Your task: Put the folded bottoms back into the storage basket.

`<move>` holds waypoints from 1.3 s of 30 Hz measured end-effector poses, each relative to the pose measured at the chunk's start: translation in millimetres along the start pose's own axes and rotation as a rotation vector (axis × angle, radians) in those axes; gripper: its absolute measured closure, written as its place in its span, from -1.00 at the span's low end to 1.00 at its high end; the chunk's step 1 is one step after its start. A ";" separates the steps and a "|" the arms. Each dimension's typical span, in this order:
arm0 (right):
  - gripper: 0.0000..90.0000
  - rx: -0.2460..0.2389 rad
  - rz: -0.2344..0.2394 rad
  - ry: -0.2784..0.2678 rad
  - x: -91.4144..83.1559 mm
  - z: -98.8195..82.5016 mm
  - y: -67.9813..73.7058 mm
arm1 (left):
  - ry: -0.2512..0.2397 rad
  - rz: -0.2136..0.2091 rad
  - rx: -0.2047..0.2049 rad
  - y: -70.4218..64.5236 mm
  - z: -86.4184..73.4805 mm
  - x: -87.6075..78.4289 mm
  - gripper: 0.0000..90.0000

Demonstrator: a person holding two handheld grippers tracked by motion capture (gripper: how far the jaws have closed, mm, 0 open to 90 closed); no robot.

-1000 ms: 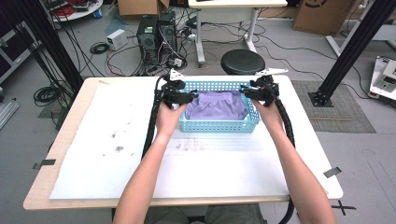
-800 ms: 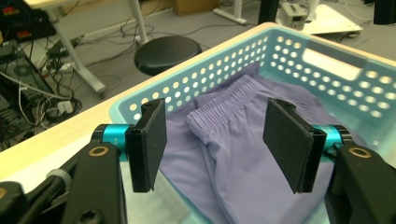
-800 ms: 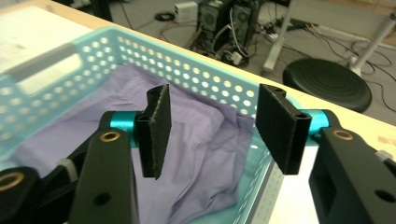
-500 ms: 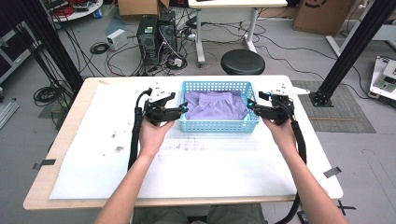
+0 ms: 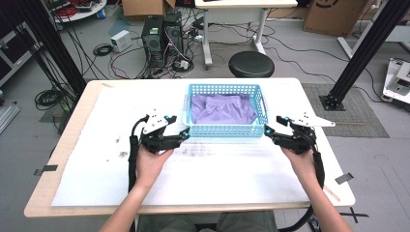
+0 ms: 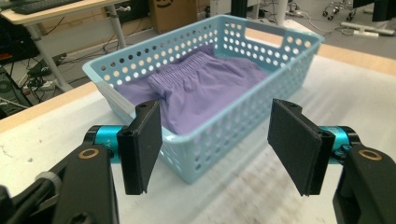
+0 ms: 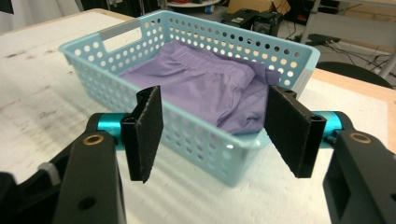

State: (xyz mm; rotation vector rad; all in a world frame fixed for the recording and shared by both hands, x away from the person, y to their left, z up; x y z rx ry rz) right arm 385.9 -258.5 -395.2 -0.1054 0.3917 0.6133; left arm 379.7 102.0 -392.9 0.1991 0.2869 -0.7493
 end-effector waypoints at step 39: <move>-0.28 -0.043 0.023 0.042 7.4 -42.6 11.5 | 0.018 -0.028 0.031 -13.3 -33.9 -7.5 -0.23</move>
Point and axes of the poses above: each handheld gripper's, and its own axes: x roughly forward along the jaws, z roughly out of its top, y roughly to its left, the point moved 6 cm from there along x, roughly forward along the jaws, and after that the axes turned 1 degree about x, right-handed, at the moved point
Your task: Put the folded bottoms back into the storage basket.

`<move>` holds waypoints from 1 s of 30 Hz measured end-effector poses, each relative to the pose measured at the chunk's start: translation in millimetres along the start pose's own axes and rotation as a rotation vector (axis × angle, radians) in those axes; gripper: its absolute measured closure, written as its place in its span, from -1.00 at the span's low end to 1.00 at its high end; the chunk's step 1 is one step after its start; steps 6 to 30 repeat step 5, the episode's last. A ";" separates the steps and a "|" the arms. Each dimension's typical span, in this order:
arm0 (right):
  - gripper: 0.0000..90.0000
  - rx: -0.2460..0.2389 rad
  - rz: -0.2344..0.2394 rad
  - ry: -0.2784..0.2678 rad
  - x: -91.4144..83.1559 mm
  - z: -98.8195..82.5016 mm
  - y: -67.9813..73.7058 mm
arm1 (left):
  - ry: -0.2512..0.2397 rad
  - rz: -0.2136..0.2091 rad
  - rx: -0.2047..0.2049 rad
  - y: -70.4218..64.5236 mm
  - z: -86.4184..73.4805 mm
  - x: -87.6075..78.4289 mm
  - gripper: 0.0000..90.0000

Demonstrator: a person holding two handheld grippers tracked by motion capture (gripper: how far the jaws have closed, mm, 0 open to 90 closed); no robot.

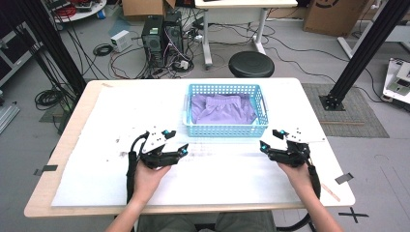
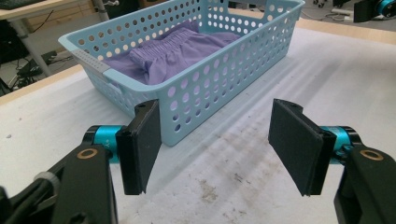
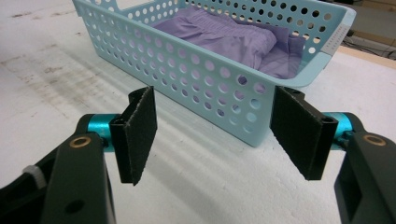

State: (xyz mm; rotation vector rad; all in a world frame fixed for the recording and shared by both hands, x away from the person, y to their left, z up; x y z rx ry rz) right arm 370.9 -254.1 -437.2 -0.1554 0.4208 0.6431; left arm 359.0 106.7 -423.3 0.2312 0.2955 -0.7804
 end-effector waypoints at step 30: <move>-0.29 0.000 -0.003 0.001 1.5 -0.9 -2.3 | 0.012 0.009 -0.008 2.8 -1.9 0.9 -0.23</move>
Point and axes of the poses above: each handheld gripper's, and its own axes: x roughly forward along the jaws, z roughly out of its top, y roughly to its left, the point moved 6 cm from there along x, roughly forward along the jaws, and after that the axes turned 1 degree about x, right-handed, at the moved point
